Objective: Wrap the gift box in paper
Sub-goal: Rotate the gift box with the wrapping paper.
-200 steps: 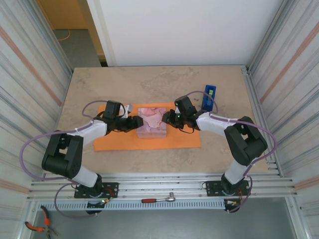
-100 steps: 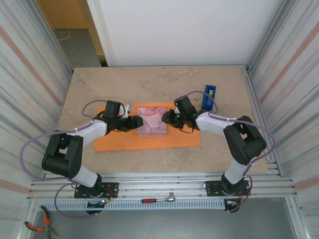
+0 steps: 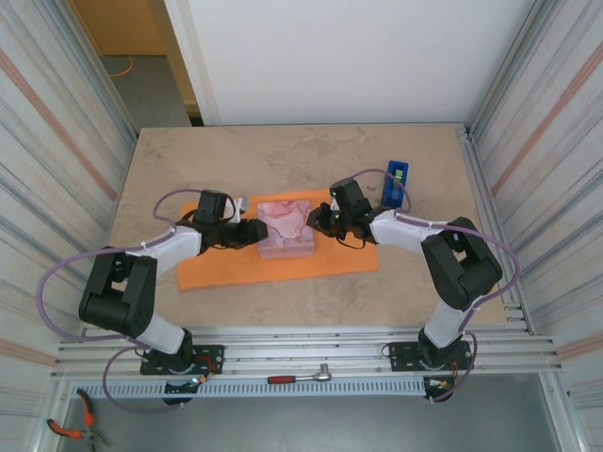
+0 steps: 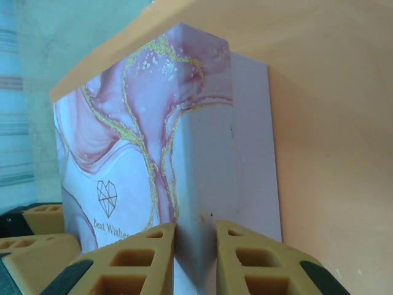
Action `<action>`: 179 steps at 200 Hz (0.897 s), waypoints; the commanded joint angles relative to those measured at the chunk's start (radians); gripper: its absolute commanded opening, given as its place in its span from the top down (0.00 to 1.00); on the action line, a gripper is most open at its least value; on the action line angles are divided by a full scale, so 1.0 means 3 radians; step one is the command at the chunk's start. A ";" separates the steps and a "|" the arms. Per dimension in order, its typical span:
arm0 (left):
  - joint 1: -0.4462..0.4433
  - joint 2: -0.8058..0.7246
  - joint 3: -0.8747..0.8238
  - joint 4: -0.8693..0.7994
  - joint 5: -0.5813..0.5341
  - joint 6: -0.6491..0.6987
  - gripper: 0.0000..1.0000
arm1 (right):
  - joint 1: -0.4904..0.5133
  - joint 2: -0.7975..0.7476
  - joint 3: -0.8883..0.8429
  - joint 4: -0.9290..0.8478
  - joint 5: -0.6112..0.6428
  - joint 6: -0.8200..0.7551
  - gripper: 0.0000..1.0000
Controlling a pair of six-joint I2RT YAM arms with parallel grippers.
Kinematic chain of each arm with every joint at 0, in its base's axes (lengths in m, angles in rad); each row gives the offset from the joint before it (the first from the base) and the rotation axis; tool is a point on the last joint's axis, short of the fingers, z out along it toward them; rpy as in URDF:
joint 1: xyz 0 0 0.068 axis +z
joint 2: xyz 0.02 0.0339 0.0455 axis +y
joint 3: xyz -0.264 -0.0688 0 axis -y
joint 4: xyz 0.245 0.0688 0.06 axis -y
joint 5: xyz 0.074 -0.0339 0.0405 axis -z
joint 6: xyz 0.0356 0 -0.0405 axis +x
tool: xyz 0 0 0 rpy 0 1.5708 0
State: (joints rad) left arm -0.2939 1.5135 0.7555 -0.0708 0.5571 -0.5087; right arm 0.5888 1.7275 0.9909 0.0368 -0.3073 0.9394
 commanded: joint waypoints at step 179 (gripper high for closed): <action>0.0136 -0.0726 0.0137 -0.0199 -0.0186 0.0224 0.01 | -0.0204 -0.0778 -0.0260 -0.0977 0.0654 -0.0416 0.38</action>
State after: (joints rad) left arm -0.2607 1.3754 0.7597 -0.0750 0.5472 -0.4770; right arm 0.5655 1.5639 0.9657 -0.1154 -0.2142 0.8795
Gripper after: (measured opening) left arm 0.974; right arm 0.625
